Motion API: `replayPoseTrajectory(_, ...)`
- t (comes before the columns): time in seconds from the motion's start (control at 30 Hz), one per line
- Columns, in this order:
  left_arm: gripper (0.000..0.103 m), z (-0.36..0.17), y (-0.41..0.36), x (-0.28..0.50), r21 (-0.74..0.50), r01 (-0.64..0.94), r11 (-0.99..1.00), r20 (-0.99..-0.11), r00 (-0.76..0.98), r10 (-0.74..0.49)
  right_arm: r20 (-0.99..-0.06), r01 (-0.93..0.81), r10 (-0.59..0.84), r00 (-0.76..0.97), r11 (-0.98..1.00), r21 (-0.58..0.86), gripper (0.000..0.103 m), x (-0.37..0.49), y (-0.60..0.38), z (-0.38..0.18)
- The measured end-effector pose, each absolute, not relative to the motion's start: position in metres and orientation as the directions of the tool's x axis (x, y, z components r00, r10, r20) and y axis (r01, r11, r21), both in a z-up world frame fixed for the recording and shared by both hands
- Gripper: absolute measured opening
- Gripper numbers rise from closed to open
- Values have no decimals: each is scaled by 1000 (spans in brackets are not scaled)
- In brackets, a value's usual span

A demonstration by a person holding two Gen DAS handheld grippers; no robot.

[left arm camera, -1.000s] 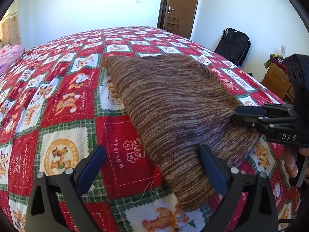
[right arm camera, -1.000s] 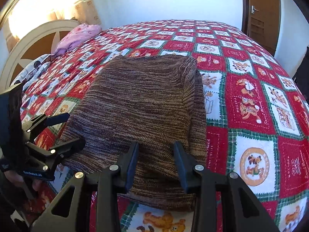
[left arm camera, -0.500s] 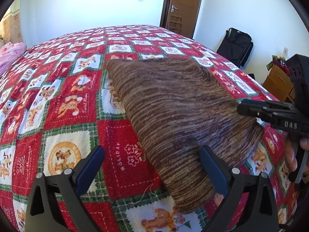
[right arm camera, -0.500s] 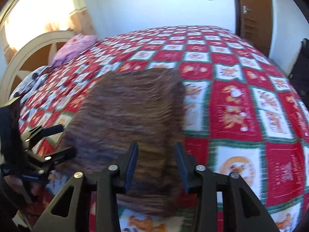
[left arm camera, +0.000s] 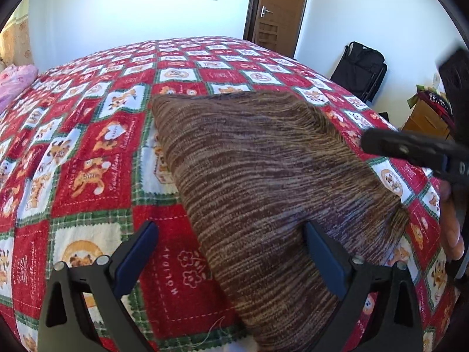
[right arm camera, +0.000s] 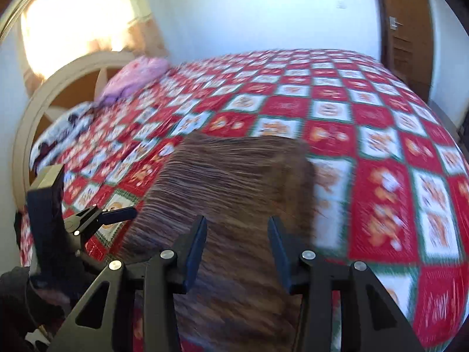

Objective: Fold small clothes

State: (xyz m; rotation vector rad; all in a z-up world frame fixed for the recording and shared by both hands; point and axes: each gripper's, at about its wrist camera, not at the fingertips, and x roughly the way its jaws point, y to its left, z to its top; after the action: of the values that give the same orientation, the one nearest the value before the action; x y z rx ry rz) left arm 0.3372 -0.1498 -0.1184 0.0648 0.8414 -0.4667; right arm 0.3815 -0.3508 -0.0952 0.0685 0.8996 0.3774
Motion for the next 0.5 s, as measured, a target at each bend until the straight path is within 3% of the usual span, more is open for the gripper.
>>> replayPoseTrajectory(0.13,101,-116,-157,333,-94,434,896,-734,578,-357,-840,-249,260,477,956,155,45,424,-340,-131)
replayPoseTrajectory(0.27,101,-110,-154,323,-105,449,887,-721,580,-379,-783,-203,376,496,927,316,43,424,-372,-122)
replayPoseTrajectory(0.4,101,-102,-142,318,-82,422,903,-685,634,-359,-749,-146,302,590,952,269,43,411,-401,-109)
replayPoseTrajectory(0.5,101,-106,-137,327,-136,393,909,-688,623,-372,-757,-123,297,582,952,279,31,418,-410,-114)
